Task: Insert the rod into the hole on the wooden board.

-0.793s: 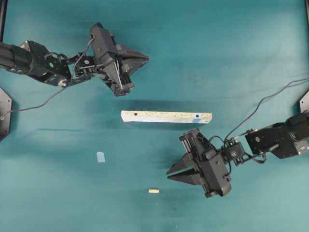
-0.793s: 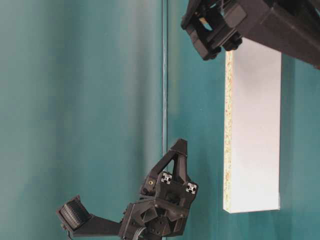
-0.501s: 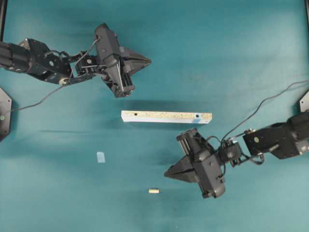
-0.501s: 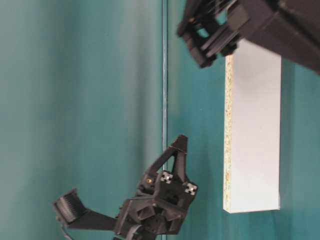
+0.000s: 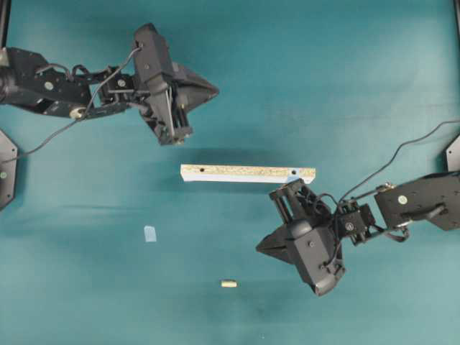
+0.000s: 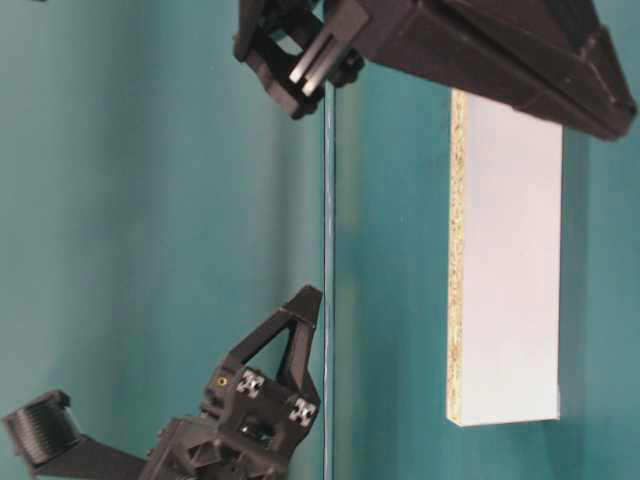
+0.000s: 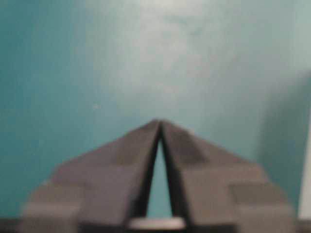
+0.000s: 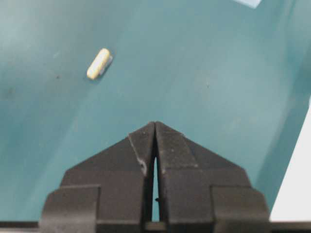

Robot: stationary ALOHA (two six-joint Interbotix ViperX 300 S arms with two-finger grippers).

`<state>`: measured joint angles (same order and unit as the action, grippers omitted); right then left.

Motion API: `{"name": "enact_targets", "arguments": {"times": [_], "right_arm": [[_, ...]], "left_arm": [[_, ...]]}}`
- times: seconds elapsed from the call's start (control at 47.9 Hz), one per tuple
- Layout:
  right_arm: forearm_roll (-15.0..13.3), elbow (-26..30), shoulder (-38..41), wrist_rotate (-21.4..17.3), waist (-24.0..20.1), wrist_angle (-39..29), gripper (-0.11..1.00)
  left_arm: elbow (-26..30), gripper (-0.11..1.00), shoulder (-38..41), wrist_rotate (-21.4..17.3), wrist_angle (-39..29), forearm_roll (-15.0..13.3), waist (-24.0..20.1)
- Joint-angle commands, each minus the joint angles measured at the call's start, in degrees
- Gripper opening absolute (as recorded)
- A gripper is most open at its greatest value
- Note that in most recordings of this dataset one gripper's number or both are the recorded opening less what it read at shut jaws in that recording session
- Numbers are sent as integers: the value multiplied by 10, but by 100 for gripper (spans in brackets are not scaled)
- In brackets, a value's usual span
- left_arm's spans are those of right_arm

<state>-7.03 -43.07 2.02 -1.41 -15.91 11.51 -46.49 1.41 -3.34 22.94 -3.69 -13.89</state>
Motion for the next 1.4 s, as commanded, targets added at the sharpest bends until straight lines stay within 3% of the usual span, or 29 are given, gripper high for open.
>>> {"name": "enact_targets", "arguments": {"times": [0.0, 0.167, 0.271, 0.438, 0.584, 0.689, 0.876, 0.939, 1.377], "right_arm": [[-1, 12, -23, -1, -3, -15, 0], [-1, 18, -26, -1, -3, -54, 0], [-1, 23, -26, -1, -3, -76, 0], [3, 42, -26, -10, -3, -120, 0], [4, 68, -26, -62, -3, -176, 4], [3, 83, -26, -118, -3, -223, 22], [0, 105, -26, -192, -3, -285, 78], [1, 112, -26, -210, -3, -295, 89], [1, 209, 11, -325, -3, -410, 89]], "left_arm": [[11, 39, -30, -4, -22, 1, 17], [31, 83, -50, -4, -115, 2, 47], [46, 99, -50, -4, -165, 2, 62], [53, 100, -43, -4, -178, 1, 78], [53, 100, -38, -4, -201, 2, 85], [54, 100, -39, -4, -232, 1, 88], [56, 100, -38, -4, -255, 2, 95], [58, 100, -38, -2, -254, 1, 98], [65, 100, -33, 2, -256, 0, 136]]}}
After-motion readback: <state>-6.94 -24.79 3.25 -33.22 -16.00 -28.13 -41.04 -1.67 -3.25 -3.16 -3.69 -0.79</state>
